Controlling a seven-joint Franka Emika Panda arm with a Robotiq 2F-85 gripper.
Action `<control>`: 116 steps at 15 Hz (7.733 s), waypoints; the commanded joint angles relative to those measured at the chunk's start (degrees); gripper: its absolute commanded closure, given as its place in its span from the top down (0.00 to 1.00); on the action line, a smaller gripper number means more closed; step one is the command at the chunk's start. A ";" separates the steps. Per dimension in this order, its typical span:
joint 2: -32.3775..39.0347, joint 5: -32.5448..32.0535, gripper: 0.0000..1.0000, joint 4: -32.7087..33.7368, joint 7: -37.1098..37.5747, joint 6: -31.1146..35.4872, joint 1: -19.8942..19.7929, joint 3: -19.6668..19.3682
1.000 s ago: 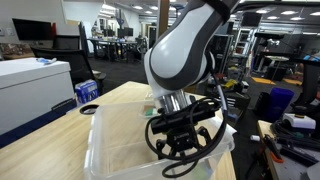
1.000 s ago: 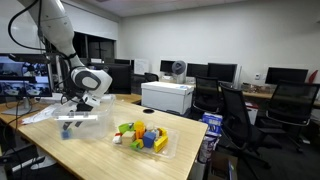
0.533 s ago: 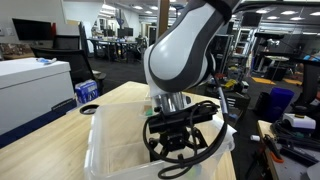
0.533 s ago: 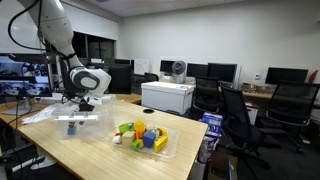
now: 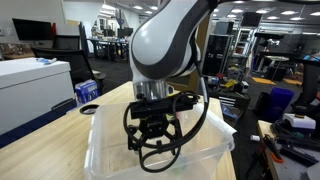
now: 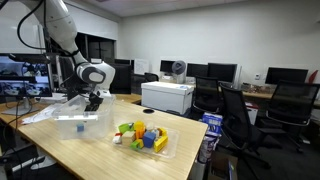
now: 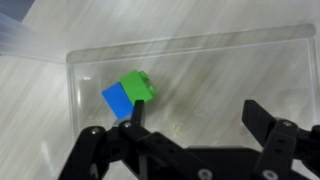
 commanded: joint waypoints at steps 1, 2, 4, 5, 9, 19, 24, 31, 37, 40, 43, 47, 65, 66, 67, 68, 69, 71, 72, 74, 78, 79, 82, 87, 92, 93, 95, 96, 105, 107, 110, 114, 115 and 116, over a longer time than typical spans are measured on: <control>1.47 -2.12 1.00 3.41 -1.93 0.20 0.22 -0.35; 1.40 -3.07 1.00 4.12 -0.46 -1.20 0.59 -0.69; 0.97 -2.21 1.00 4.45 1.79 -4.97 0.43 -0.70; 0.37 -0.88 1.00 3.42 3.74 -7.11 0.22 -0.71; 0.55 2.39 1.00 1.53 6.97 -11.29 -0.68 -0.41; 2.30 4.13 1.00 -1.73 16.50 -10.40 0.13 -2.60; 2.51 4.11 1.00 -1.58 20.14 -10.40 -0.14 -2.48; 0.58 2.31 1.00 -1.64 24.33 -10.47 0.53 -2.28; -0.81 3.37 1.00 -1.45 23.97 -12.31 -0.02 -1.69; -1.19 2.60 1.00 -2.25 26.24 -11.77 0.42 -2.25; -2.00 1.77 1.00 -3.28 29.48 -10.81 0.60 -3.08; -2.66 0.54 1.00 -4.50 32.98 -10.76 0.25 -3.98; -0.99 -4.45 0.17 -3.26 40.14 -11.14 0.72 -4.54; -1.20 -4.88 0.17 -3.08 40.28 -11.34 0.77 -4.58; -1.65 -5.48 0.17 -2.82 40.72 -11.93 0.87 -4.66; -2.22 -5.85 0.17 -2.42 40.79 -12.96 0.80 -4.56; -2.99 -6.25 0.17 -2.04 40.55 -14.14 0.75 -4.35; -4.83 -7.81 0.17 -1.12 41.00 -17.35 1.17 -4.23; -6.02 -8.93 0.17 -0.64 41.20 -19.01 1.40 -4.13; -8.76 -11.44 0.17 0.16 41.75 -22.10 1.87 -3.82; -15.65 -17.83 0.17 2.28 44.02 -29.21 2.73 -2.64; -17.26 -19.71 0.17 2.86 44.89 -30.96 2.71 -2.33; -21.36 -24.83 0.17 4.99 46.19 -35.14 1.80 -1.67; -26.70 -32.08 0.17 7.10 45.52 -36.25 -1.35 -1.99; -26.30 -34.37 0.17 8.28 41.59 -33.20 -7.42 -4.92; -25.25 -34.16 0.17 8.84 40.33 -32.20 -8.59 -5.69; -23.47 -34.52 0.17 9.77 37.17 -29.30 -10.55 -7.10; -22.66 -35.24 0.17 10.21 35.19 -27.57 -11.30 -7.67; -12.81 -34.92 0.17 15.44 16.70 -11.25 -13.91 -10.91; -10.13 -34.28 0.17 16.15 14.45 -8.44 -13.93 -11.35; -6.10 -33.76 0.17 17.20 11.99 -5.15 -13.71 -11.86; -0.16 -32.45 0.17 19.64 8.51 -2.15 -13.66 -12.22; 1.21 -32.27 0.17 20.32 7.78 -1.64 -13.60 -12.30; 2.54 -32.09 0.17 21.06 6.97 -1.25 -13.52 -12.39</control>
